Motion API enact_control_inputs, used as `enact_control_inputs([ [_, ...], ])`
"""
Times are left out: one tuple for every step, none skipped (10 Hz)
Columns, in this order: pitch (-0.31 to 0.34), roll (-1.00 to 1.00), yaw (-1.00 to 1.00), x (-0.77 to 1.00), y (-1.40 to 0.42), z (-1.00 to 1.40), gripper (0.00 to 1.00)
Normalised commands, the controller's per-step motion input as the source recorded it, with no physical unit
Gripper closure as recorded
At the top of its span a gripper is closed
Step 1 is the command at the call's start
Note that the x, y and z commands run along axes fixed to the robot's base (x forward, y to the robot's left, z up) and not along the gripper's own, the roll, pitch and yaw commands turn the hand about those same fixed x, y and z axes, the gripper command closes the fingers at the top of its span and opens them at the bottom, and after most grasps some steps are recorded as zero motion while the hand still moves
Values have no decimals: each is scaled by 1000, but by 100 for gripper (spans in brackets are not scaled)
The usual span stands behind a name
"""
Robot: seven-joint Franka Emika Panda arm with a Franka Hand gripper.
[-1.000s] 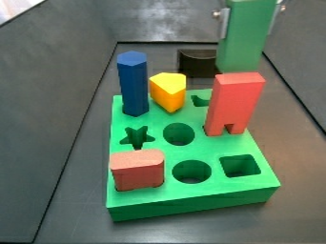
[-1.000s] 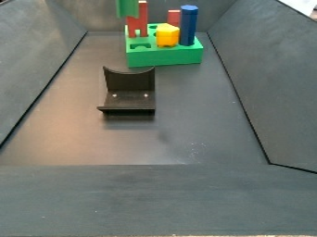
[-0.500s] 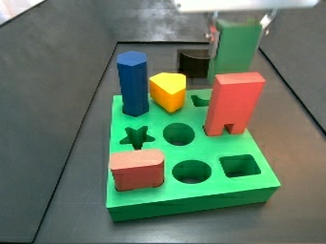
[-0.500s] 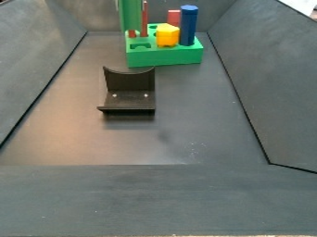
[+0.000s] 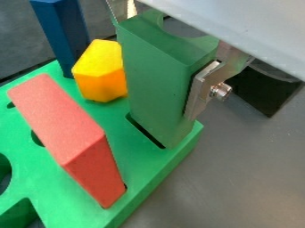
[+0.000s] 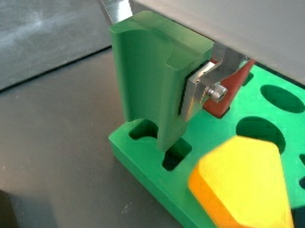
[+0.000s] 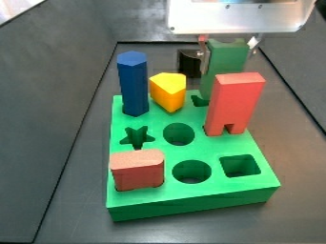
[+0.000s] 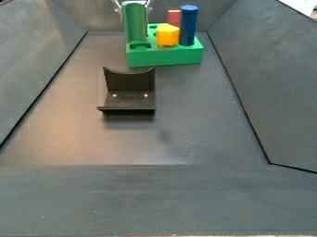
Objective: Pick up the arch object. Move up. Rotate the arch object. Move to above the board. Insert the arch object.
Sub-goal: Insert the arch object.
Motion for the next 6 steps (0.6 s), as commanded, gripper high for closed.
enact_control_inputs([
  [-39,6,0,-226,0,-63,100],
  [-29,11,29,-117,0,-137,100],
  [0,20,129,0,0,-283,100],
  [-10,0,123,0,0,-260,100],
  [-11,0,111,0,0,-209,100],
  [0,0,120,0,0,-206,100],
])
